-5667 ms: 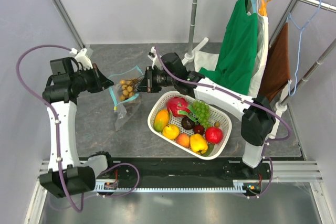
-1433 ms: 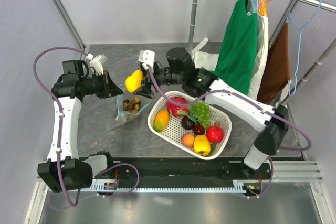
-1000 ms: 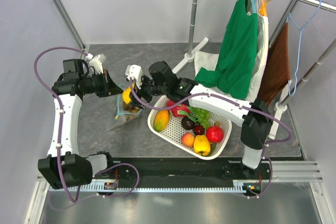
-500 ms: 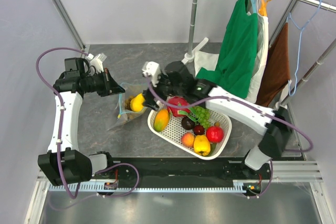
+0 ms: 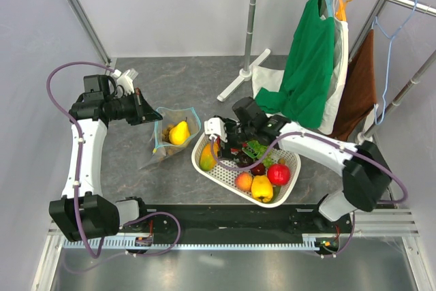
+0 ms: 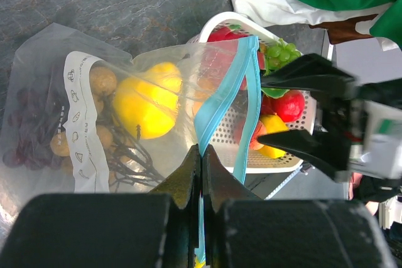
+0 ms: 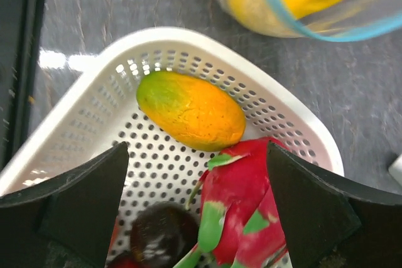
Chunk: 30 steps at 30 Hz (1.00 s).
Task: Place the food in the zip-top bag and seal the zipper
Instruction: Pick up the fake fruit from the bin.
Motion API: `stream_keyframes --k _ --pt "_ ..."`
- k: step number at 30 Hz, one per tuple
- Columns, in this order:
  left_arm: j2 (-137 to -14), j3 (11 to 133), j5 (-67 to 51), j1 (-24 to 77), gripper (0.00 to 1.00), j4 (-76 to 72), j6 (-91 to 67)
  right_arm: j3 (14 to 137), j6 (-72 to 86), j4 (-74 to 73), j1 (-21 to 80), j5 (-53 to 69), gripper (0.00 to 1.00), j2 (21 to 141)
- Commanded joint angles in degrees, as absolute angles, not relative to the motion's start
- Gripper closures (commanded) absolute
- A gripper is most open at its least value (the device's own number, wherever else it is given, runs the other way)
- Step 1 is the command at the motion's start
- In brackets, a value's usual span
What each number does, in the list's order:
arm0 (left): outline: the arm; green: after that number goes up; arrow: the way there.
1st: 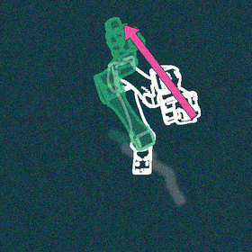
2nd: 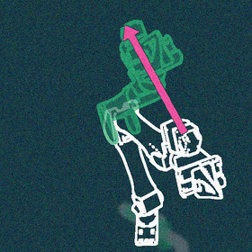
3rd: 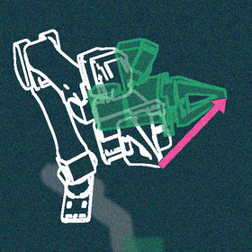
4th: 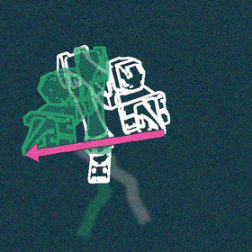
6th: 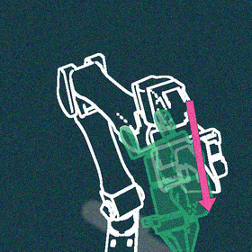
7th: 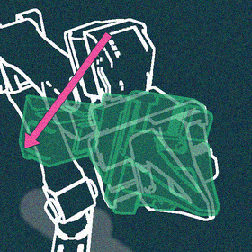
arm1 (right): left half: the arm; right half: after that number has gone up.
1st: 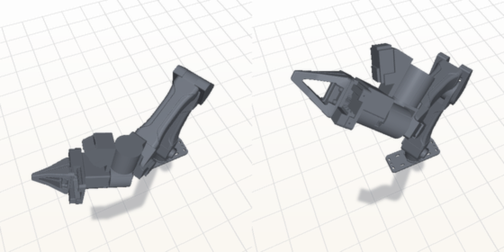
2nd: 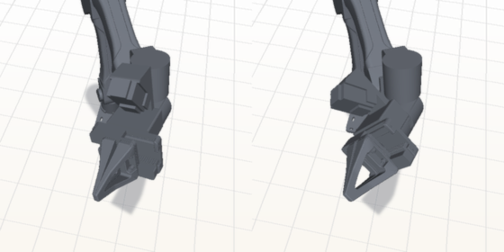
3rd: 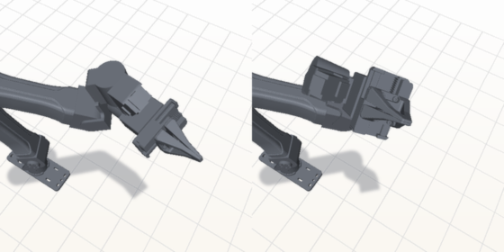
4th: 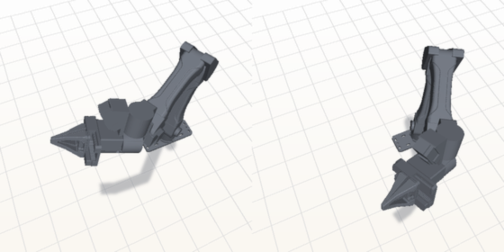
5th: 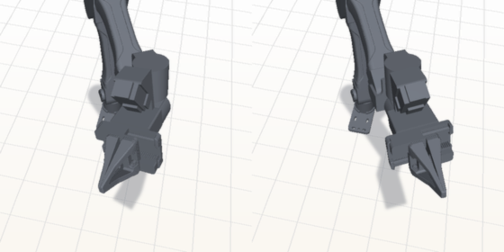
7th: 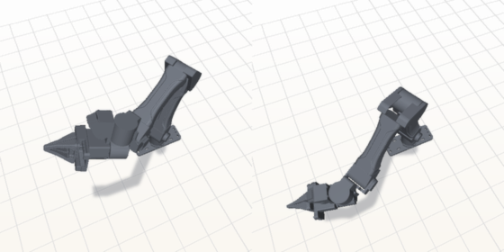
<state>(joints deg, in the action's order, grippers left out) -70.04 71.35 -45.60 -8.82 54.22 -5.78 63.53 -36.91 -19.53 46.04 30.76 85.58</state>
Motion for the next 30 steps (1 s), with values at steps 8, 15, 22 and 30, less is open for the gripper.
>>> stream_keyframes --k 8,15,22,30 --pt "-69.8 72.6 -47.7 -8.9 0.98 52.5 -7.1 63.8 -72.2 -20.1 49.9 31.9 0.04 93.6" --pt "-69.4 72.2 -48.1 -8.9 0.98 52.3 -7.0 66.3 -82.3 -26.4 51.2 31.0 0.04 97.1" --pt "-69.5 72.2 -48.1 -8.9 0.98 52.0 -7.2 65.9 -88.0 -27.7 51.7 29.2 0.04 99.1" --pt "-69.7 71.8 -48.3 -8.9 0.98 51.8 -7.2 67.4 -88.0 -26.6 51.8 29.5 0.04 100.0"
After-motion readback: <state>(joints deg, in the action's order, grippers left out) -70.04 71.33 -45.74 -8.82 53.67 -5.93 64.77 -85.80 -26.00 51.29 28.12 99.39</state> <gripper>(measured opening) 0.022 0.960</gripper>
